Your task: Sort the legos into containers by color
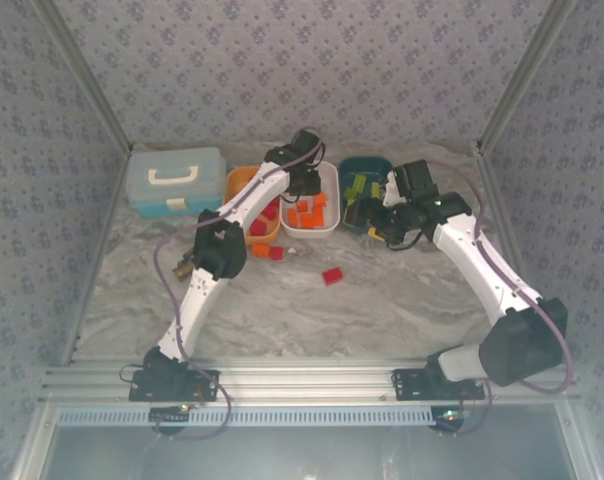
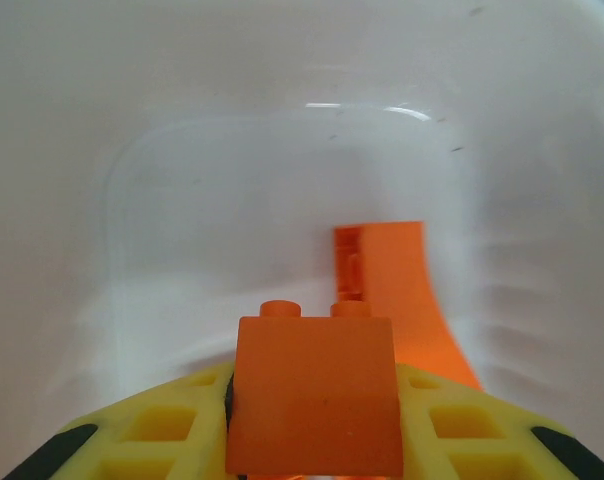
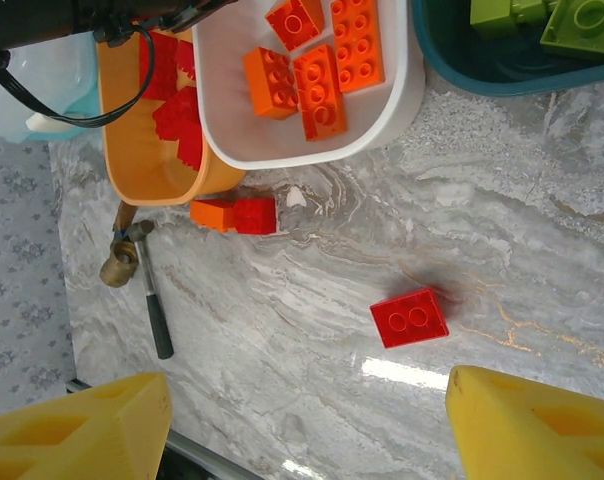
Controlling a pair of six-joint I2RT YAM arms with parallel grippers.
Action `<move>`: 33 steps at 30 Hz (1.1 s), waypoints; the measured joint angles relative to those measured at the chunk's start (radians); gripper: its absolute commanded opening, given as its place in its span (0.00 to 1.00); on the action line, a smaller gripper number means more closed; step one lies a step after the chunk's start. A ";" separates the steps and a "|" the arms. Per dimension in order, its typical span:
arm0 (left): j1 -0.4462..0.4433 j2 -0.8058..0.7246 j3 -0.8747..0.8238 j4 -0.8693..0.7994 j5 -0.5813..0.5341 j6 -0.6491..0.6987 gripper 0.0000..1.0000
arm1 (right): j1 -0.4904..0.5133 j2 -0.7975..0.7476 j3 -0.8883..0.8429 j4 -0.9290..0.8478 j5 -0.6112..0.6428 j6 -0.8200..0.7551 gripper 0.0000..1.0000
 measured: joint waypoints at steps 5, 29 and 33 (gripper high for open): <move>0.016 0.000 0.000 -0.009 0.002 -0.013 0.45 | 0.000 -0.006 0.000 -0.010 0.004 0.000 0.75; -0.034 -0.496 -0.510 0.084 0.086 -0.020 0.69 | 0.182 0.080 -0.034 -0.148 0.226 -0.121 0.71; -0.119 -0.745 -0.826 0.140 0.157 0.069 0.70 | 0.176 0.049 -0.079 -0.161 0.262 -0.115 0.72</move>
